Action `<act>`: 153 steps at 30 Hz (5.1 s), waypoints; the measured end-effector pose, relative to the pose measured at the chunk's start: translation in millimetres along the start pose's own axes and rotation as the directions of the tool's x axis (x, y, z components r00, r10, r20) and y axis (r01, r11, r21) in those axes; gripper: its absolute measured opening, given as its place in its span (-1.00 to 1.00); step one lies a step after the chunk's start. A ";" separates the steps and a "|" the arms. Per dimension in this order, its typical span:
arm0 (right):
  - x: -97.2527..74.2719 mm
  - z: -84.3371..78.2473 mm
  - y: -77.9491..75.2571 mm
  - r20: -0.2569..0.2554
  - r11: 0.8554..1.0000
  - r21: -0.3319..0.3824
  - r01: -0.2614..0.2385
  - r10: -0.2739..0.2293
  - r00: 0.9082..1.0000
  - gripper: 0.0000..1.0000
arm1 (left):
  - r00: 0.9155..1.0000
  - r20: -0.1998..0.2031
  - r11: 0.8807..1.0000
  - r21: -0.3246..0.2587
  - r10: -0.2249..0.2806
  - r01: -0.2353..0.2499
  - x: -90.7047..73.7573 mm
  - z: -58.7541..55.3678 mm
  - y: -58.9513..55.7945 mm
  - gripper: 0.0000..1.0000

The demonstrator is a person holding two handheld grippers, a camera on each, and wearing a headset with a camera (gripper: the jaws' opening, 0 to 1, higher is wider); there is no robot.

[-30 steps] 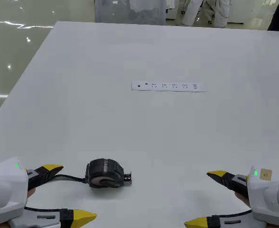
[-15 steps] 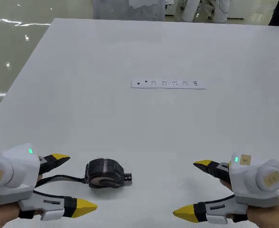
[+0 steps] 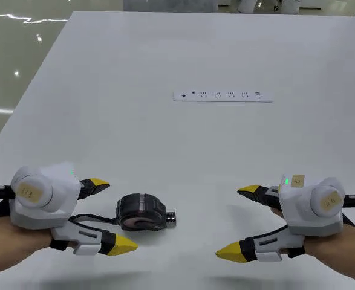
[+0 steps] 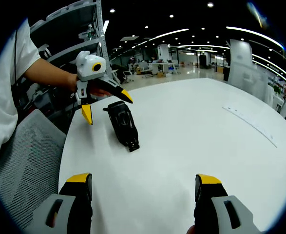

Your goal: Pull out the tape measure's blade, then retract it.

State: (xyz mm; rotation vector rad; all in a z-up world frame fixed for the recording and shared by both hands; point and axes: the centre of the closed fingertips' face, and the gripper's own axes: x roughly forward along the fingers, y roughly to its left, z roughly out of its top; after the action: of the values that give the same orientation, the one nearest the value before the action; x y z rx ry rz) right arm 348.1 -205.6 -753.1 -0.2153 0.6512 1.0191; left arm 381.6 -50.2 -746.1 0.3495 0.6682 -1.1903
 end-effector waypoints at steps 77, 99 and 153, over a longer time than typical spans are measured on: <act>96.7 23.7 23.1 -0.033 0.938 -0.275 -0.211 0.210 0.977 -0.58 | 0.989 -0.107 0.983 0.139 -0.104 0.118 25.4 -10.0 -1.7 -0.42; 101.3 22.2 24.6 -0.061 0.921 -0.318 -0.226 0.218 0.974 -0.75 | 0.987 -0.120 0.981 0.153 -0.103 0.121 26.1 -10.2 -1.4 -0.44; 63.6 -3.8 6.3 -0.177 0.937 -0.303 -0.174 0.125 0.976 -0.82 | 0.983 -0.145 0.968 0.205 -0.117 0.145 26.2 -11.8 -1.1 -0.47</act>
State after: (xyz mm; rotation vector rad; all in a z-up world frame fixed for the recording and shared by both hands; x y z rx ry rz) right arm 363.9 -158.3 -793.2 -0.5382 0.6494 1.2627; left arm 382.6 -63.0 -771.8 0.5775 0.6863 -1.3796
